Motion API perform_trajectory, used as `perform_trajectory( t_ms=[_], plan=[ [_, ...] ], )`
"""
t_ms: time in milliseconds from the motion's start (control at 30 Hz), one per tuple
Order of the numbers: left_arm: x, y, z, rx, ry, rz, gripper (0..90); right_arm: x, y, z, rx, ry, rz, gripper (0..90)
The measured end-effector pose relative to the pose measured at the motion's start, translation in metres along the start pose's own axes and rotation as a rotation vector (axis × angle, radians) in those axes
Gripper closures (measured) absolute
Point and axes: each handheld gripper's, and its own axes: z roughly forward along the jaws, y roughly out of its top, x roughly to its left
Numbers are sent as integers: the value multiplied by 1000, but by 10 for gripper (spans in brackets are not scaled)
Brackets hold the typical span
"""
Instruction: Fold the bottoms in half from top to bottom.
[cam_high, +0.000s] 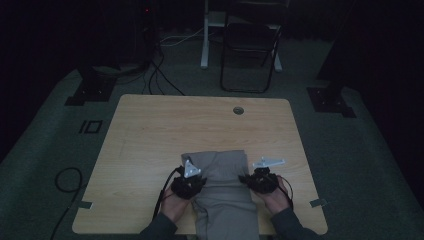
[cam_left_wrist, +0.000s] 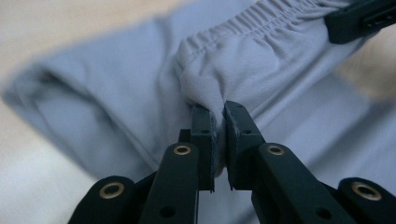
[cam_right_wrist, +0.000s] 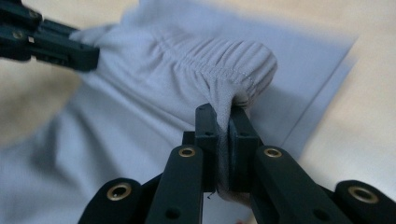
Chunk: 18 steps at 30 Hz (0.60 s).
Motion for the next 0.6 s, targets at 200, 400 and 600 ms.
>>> perform_trajectory(
  t_ms=[200, 400, 600],
  plan=[
    [6, -19, 13, 1, 20, -8, 834, 3, -31, 17, 37, 6, 29, 836],
    [32, -4, 26, -16, 41, -17, 833, -3, -20, 30, 7, -11, 42, 832],
    [55, 18, 46, -22, 56, -16, 832, -21, 3, 50, -24, -53, 70, 830]
  ],
)
